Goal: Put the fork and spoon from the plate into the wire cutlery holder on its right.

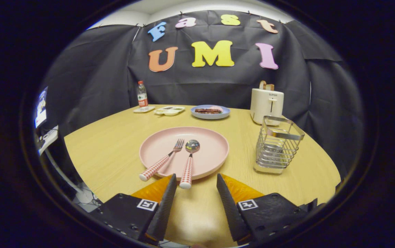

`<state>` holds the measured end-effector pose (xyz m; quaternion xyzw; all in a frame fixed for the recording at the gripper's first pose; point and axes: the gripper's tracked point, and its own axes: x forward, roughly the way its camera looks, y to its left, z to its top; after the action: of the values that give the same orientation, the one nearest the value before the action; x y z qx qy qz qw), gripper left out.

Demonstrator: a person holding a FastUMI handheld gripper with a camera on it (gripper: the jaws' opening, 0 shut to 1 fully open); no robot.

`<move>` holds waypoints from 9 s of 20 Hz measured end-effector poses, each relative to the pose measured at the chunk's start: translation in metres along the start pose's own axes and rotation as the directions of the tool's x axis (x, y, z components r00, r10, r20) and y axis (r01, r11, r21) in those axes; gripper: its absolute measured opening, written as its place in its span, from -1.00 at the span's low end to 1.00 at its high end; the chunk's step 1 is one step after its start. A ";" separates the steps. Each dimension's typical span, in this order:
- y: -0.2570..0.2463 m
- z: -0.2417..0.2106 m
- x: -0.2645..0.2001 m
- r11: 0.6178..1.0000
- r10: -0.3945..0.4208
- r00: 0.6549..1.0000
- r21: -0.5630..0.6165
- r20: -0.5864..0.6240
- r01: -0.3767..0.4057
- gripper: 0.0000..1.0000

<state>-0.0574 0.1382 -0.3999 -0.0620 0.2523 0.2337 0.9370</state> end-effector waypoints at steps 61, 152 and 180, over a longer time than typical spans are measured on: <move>-0.159 0.099 -0.057 0.956 -0.150 0.740 0.096 -0.656 0.278 -0.93; -0.137 0.145 -0.110 0.951 -0.163 0.840 0.146 -0.517 0.274 -0.99; -0.142 0.118 -0.049 0.937 -0.122 0.709 0.155 -0.695 0.313 -0.68</move>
<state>0.0245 0.0201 -0.2740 -0.0477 0.5941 0.0467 0.8016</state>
